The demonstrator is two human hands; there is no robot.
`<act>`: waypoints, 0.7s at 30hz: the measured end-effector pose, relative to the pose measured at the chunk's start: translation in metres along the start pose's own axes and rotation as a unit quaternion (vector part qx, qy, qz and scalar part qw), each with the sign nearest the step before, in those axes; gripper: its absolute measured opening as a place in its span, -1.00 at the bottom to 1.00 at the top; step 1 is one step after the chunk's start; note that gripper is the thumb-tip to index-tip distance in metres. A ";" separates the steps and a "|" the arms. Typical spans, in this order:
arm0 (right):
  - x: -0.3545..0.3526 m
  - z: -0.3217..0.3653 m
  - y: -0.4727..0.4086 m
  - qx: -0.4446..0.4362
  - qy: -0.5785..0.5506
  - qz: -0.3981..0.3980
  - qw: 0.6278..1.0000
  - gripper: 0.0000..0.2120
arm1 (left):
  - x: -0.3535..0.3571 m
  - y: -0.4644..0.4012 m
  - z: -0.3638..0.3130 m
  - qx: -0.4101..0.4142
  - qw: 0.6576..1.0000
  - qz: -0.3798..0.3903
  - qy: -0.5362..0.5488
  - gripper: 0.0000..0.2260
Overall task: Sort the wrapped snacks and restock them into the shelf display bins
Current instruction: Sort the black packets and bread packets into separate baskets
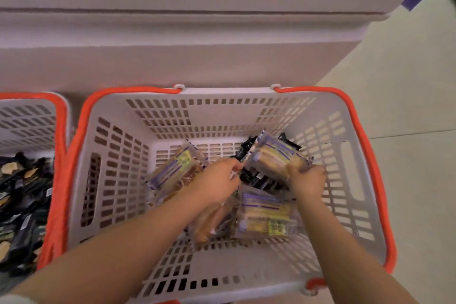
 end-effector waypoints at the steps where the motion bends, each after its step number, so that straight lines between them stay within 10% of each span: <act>1: 0.007 -0.005 -0.001 0.029 -0.013 0.015 0.999 -0.52 | 0.001 -0.004 -0.002 0.004 1.000 -0.004 -0.007 -0.69; 5: 0.031 -0.013 0.002 0.091 -0.110 0.099 0.985 -0.54 | 0.006 -0.010 -0.015 0.056 0.997 0.003 -0.048 -0.58; 11: 0.031 0.047 0.040 -0.140 -0.089 0.230 0.959 -0.69 | 0.005 -0.011 -0.037 0.168 0.958 -0.052 -0.229 -0.18; 16: 0.040 0.061 0.077 -0.148 -0.166 0.386 0.895 -0.68 | -0.020 -0.004 -0.035 0.212 0.939 -0.081 -0.260 -0.07; 21: 0.053 0.045 0.075 -0.249 0.170 0.381 0.874 -0.53 | -0.024 0.005 0.041 0.027 0.971 -0.006 -0.237 -0.08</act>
Point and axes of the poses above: each hand's wrist, its own y-axis away from the middle knuckle, its own x-axis out of the palm, z = x × y, the point moved 9 cm from there along -y, towards the middle knuckle, and after that the axes turned 1 degree about -y, right-handed, at the moved point
